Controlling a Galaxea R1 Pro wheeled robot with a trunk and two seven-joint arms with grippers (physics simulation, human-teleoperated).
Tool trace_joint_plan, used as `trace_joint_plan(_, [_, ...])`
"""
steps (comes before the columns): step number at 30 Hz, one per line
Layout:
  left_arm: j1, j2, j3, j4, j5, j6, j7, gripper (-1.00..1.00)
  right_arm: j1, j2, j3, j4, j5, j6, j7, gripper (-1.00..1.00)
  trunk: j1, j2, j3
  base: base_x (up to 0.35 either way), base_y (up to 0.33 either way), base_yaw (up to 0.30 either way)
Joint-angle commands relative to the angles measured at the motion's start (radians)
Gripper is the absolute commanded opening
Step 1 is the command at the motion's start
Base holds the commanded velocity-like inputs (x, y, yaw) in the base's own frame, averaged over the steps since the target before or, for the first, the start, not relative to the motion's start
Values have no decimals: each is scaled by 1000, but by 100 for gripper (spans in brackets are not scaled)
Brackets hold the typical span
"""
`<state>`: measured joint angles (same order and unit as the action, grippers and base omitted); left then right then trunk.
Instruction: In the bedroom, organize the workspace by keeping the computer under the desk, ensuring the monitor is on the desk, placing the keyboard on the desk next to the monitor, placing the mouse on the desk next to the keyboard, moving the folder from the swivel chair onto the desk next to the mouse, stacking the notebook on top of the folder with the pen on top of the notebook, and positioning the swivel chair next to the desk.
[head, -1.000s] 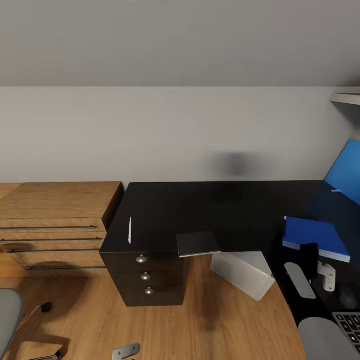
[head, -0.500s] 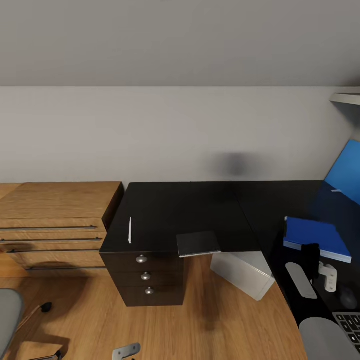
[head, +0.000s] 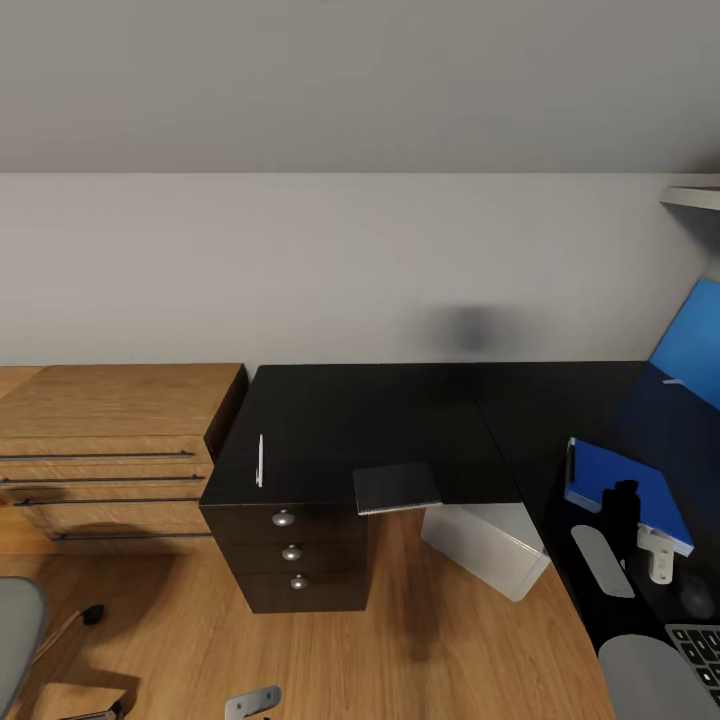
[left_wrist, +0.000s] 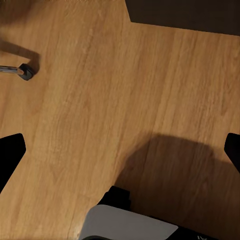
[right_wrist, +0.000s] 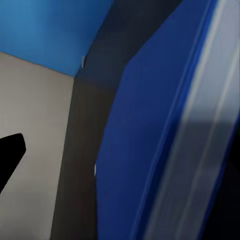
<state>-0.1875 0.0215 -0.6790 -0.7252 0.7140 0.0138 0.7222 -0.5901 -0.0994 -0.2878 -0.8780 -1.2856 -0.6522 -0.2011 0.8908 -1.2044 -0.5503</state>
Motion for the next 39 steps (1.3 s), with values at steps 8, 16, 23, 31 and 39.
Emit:
trace_joint_plan(8, [-1, 1, -8, -2, 8, 1, 8, 100, 0, -1, 2, -1, -1, -2, -4, 100, 0, -1, -1, -117, 0, 0])
trace_joint_plan(16, [-1, 1, -8, -2, 7, 1, 8, 100, 0, 0, 2, 0, -1, -2, -4, 100, 0, -1, -1, -13, 0, 0])
trace_joint_plan(23, [-1, 1, -8, -2, 4, 1, 8, 100, 0, 0, 2, 0, 0, -1, -8, 100, 0, -1, -1, 0, 0, 0])
trace_joint_plan(31, [-1, 1, -8, -2, 4, 1, 8, 100, 0, 3, 5, -3, 0, -3, -11, 100, 0, -1, -1, 0, 0, 0])
trace_joint_plan(39, [-1, 1, -9, -2, 5, 1, 8, 100, 0, 6, 14, -5, 0, -3, -7, 100, 0, -1, -1, -125, 7, 0])
